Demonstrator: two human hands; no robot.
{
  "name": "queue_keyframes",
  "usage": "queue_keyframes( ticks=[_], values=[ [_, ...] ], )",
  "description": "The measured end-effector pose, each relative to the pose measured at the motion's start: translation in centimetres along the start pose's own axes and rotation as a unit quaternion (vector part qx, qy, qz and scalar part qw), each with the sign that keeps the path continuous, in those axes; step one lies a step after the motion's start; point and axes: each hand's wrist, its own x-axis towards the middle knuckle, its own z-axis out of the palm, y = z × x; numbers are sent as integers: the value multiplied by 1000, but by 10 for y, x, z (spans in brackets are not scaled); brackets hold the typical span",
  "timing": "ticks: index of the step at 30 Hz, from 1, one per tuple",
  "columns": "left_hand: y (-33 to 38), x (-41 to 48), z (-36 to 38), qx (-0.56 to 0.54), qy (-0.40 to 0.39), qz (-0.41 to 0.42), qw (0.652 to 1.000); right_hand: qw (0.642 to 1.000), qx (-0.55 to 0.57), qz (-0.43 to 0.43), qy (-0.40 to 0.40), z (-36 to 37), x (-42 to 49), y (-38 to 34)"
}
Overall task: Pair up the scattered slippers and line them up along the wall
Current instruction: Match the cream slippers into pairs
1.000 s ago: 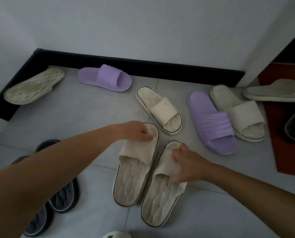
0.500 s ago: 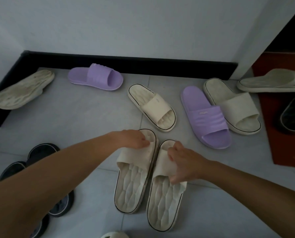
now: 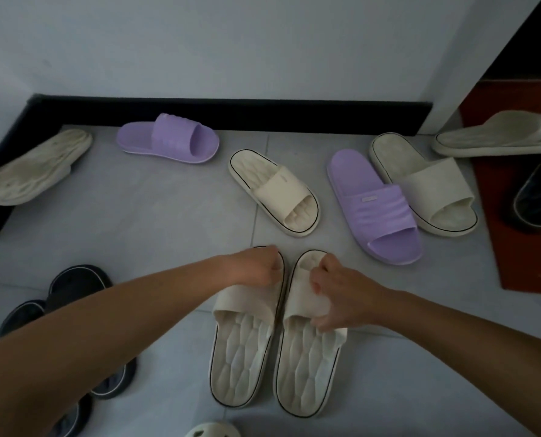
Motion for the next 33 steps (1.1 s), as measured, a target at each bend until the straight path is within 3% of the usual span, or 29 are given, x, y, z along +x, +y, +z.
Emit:
queue_keyframes(
  ticks=[2,5,13,20,27,30,33],
  values=[
    [10,-3,4,14,-10,4,1000,1000,-8,-5,2,2,1,1],
    [22,-8,19,126,-40,-11,991,999,-44,4,4,3,3,-2],
    [3,-18,19,233,24,-16,972,1000,-3,-10,23,-7,21,-27],
    [-70,-38,-4,192,16,-113,975,997,-7,-55,49,-6,59,-79],
    [-137,-79,-22,102,-10,-233,967,996,-23,-79,22,3,74,-91],
    [-147,-83,-23,81,-20,-245,966,997,-17,-76,-1,1,81,-96],
    [-145,-73,-30,133,-24,-237,962,997,-11,-72,2,-6,88,-102]
  ],
)
